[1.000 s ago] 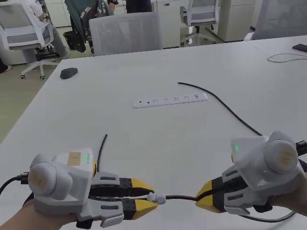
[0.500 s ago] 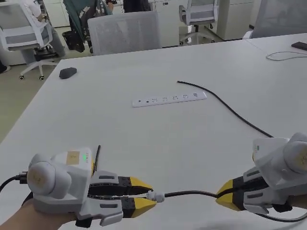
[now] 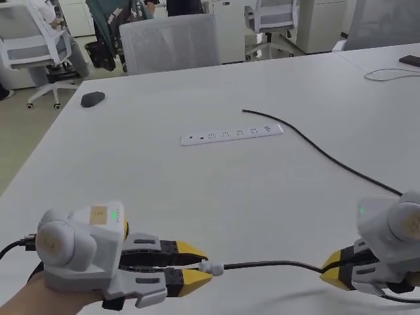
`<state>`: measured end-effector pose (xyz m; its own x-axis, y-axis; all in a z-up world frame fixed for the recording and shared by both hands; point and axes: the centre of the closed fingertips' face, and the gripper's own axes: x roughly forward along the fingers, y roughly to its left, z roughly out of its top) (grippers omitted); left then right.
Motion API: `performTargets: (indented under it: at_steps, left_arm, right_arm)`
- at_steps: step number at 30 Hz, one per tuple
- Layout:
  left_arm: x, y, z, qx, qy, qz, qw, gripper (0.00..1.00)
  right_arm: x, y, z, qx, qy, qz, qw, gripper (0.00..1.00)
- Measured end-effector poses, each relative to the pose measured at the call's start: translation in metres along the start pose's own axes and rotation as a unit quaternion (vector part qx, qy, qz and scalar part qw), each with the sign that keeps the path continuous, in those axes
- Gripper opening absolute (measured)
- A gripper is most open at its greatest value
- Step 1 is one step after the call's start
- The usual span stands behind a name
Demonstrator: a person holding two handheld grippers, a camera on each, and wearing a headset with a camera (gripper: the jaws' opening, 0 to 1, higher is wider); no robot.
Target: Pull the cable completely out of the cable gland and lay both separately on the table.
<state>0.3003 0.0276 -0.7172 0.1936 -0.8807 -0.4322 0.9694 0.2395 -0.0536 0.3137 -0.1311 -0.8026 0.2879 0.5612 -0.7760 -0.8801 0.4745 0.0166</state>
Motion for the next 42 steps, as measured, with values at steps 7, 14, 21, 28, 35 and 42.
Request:
performTargets:
  at_steps: [7,14,21,28,35,42]
  left_arm:
    - [0.0,0.002,0.001,-0.001,0.0,0.004,1.0,0.15]
    - [-0.001,0.007,0.0,-0.002,0.003,0.012,0.9999,0.15]
    - [-0.001,0.007,0.0,0.003,0.005,0.013,0.9999,0.15]
    - [0.001,0.004,0.0,0.002,0.006,0.008,0.9999,0.15]
    - [0.001,0.001,0.002,0.007,0.005,0.006,0.9999,0.15]
    - [0.002,-0.003,0.005,0.012,0.002,0.0,0.9999,0.15]
  right_arm:
    - [0.0,0.0,-0.004,0.037,0.004,0.018,0.9991,0.0]
    - [-0.004,-0.003,0.01,0.045,-0.02,0.013,0.9987,0.17]
    - [-0.006,0.018,0.052,0.026,-0.066,0.042,0.9966,0.23]
    - [-0.004,0.058,0.104,-0.017,-0.096,0.095,0.9908,0.2]
    - [0.011,0.077,0.133,-0.054,-0.106,0.114,0.9863,0.2]
    - [0.022,0.085,0.135,-0.084,-0.091,0.121,0.9849,0.11]
